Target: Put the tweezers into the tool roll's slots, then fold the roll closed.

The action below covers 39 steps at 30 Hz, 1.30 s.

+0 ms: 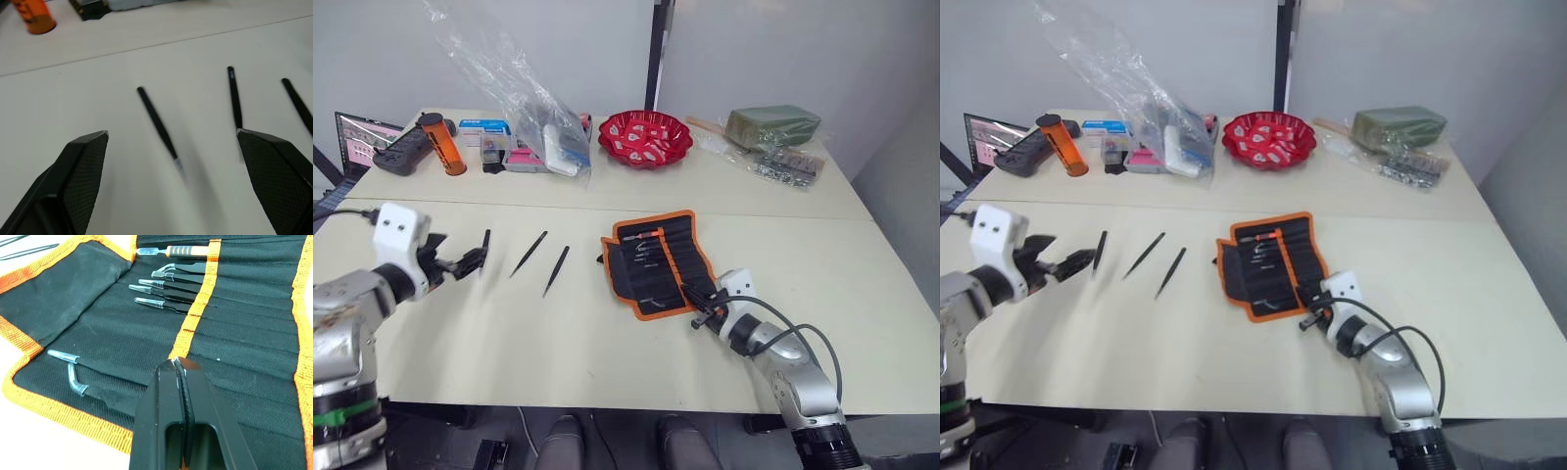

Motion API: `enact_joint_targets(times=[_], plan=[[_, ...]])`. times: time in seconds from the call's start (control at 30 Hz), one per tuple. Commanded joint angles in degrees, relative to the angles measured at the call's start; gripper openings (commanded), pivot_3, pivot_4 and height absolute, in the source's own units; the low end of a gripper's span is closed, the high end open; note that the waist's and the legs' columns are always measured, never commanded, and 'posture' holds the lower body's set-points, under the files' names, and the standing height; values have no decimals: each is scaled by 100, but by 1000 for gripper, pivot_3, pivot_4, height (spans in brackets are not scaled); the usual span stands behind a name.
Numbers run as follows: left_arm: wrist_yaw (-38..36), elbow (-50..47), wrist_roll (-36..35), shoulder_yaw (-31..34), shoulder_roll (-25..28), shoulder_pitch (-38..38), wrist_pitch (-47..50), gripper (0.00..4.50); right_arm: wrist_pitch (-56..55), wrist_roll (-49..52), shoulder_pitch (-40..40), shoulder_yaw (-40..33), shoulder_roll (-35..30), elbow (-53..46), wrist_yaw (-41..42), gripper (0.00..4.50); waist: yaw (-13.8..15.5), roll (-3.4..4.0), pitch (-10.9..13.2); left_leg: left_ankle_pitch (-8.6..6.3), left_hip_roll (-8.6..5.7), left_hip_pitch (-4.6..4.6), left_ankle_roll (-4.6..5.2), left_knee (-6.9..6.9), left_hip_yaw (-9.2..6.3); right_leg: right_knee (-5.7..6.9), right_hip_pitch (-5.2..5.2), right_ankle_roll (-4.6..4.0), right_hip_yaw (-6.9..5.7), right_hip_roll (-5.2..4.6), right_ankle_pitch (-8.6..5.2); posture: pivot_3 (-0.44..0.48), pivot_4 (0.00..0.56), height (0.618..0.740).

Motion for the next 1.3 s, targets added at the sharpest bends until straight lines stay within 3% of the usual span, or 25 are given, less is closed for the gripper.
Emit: enact_joint_targets(times=[0.03, 0.23, 0.43, 0.5, 0.77, 0.93, 1.3], plan=[[274, -711, -357, 732, -393, 574, -42, 4461, 1, -110, 54, 153, -45, 320, 143, 0, -5, -7, -6, 0, 0, 2, 0, -1, 0, -1, 3, -1, 0, -1, 0, 0, 150, 740], [735, -1481, -647, 1099, -1547, 1857, -410, 4461, -105, -137, -154, 222, -40, 610, 285, 0, -32, -43, -33, -1, 7, 16, -1, 2, 8, -8, 12, -47, -3, -4, -9, 0, 150, 740], [951, -1851, -880, 895, -2213, 2580, -865, 4461, -184, -121, -117, 159, -86, 708, 353, 0, -39, -60, -45, -1, 7, 26, -2, 1, 17, -8, 14, -55, 3, -7, -14, 0, 150, 740], [1001, -1915, -924, 812, -2349, 2724, -1002, 4461, -198, -122, -90, 157, -87, 710, 351, 0, -34, -68, -51, -28, 6, 29, -45, 5, 18, -17, 12, -57, 4, -10, -15, 0, 150, 740], [1146, -1700, -1056, 655, -2114, 2757, -1190, 4461, -156, -124, -125, 216, -66, 663, 354, 0, -47, -68, -52, -32, 5, 39, -51, 4, 20, -24, 5, -60, 5, -10, -18, 0, 150, 740], [1443, -1289, -960, 581, -1939, 2313, -1420, 4461, -142, -130, -108, 227, -44, 612, 318, 0, -44, -68, -52, -32, 5, 39, -51, 3, 20, -25, 4, -60, 4, -10, -18, 0, 150, 740], [2025, -155, -937, -217, -953, 213, -575, 4461, -145, -117, 9, 128, -47, 513, 185, 0, -48, -68, -53, -31, 1, 34, -48, -2, 20, -23, 20, -43, 5, -9, -11, 0, 150, 740]])
